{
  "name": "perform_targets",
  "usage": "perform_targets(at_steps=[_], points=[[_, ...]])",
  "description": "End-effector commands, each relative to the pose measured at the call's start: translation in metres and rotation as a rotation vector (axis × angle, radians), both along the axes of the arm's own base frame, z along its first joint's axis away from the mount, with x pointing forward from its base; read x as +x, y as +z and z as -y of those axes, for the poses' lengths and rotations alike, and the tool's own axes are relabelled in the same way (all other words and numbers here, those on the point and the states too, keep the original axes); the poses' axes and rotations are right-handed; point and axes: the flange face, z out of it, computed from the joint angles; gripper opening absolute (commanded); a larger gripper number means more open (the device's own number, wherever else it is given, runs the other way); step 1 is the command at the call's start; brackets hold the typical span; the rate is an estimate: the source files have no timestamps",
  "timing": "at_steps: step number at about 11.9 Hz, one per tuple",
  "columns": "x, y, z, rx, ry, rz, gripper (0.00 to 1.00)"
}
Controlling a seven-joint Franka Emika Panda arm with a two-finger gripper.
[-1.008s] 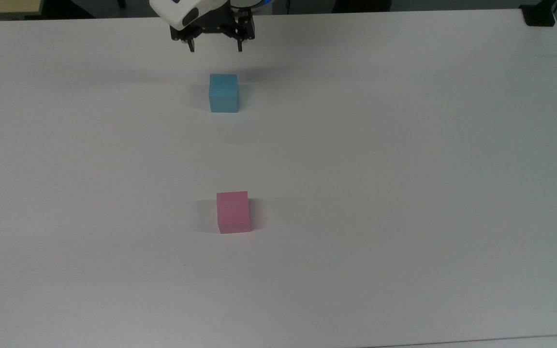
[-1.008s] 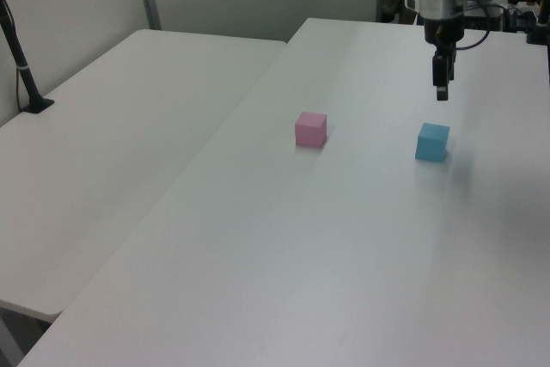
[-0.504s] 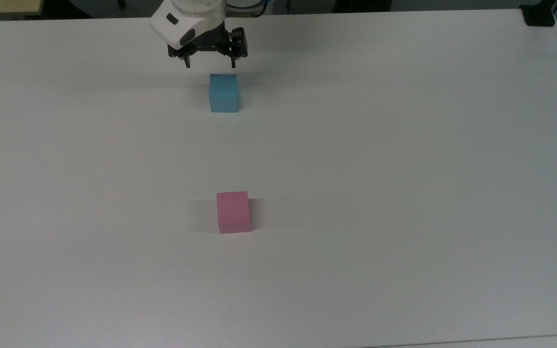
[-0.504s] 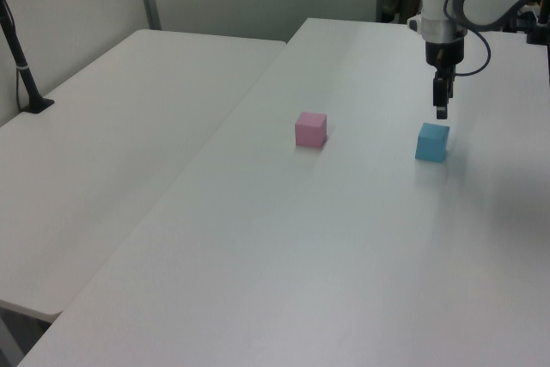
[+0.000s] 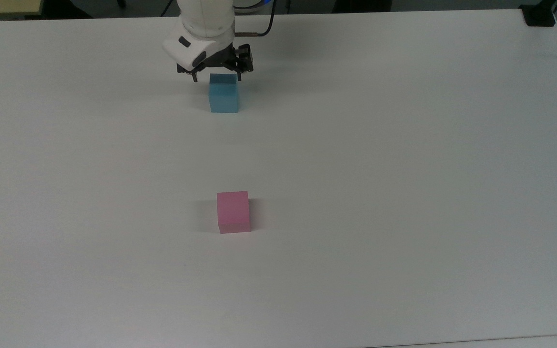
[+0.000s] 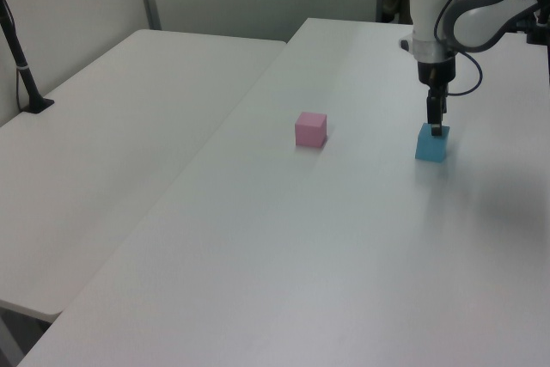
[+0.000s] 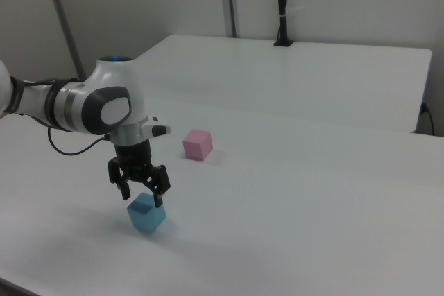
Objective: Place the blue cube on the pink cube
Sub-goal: 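Lower the open gripper down over the light-blue cube, then close the gripper fingers around the light-blue cube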
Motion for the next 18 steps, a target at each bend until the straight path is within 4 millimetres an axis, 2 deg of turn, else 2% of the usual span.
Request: perform_targets(at_steps=[1, 9, 11, 13, 14, 16, 18], points=[[-0.001, -0.015, -0.015, -0.016, 0.032, -0.006, 1.00], [0.008, -0.043, -0.018, -0.043, -0.003, -0.002, 1.00], [0.008, -0.044, -0.018, -0.043, -0.003, -0.005, 0.80], [0.007, -0.042, -0.019, -0.043, 0.002, -0.004, 0.46], [0.007, -0.040, -0.018, -0.043, 0.004, -0.004, 0.38], [0.005, -0.035, -0.017, -0.043, 0.001, -0.012, 0.29], [0.002, -0.006, -0.005, -0.043, -0.012, -0.007, 0.27]])
